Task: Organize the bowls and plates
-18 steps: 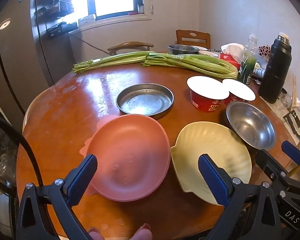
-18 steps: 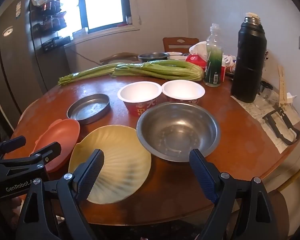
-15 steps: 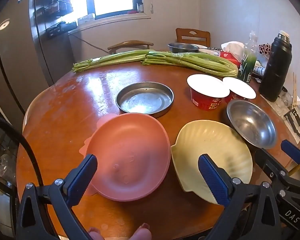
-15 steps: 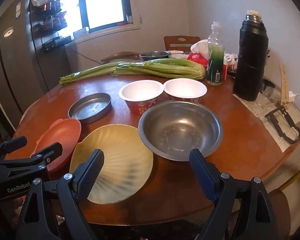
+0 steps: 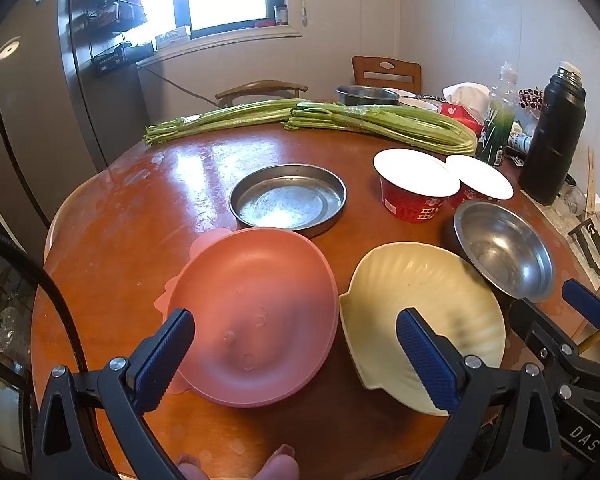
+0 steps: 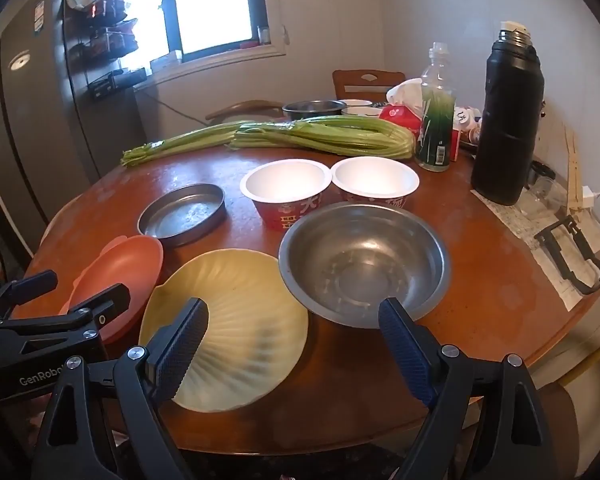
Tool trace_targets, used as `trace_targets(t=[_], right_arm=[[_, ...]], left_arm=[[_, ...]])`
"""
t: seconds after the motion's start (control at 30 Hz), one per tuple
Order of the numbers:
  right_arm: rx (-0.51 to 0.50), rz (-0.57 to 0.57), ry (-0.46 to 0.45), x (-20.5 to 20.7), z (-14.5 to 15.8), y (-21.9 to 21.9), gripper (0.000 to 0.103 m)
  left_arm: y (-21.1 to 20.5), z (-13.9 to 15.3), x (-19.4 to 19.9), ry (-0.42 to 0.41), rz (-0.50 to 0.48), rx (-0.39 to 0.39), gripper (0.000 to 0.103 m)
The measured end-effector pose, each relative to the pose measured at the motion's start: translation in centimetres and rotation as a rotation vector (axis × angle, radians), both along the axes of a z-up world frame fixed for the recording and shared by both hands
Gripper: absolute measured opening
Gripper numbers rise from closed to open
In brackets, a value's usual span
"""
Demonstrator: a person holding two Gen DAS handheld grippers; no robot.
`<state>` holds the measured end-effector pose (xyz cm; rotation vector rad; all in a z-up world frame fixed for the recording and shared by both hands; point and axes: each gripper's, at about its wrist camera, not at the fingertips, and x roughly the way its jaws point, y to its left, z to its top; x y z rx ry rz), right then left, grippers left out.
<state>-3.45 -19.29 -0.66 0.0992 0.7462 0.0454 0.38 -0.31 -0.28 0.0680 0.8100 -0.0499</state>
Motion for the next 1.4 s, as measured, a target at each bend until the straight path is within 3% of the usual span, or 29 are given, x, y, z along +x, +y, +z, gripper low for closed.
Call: trace_targets(t=[0.93,1.4], right_arm=[[-0.019,-0.018,0.002,-0.3,-0.3,0.2,0.088],[-0.026,0.039,-0.029,1.2,1.4,2.0,0.088]], left_arm=[[0.2,-0.2,-0.3,-0.008,-0.012,-0.001,0.101],[4.0,0.9,0.3,-0.02,0.083,-0.027,0.101]])
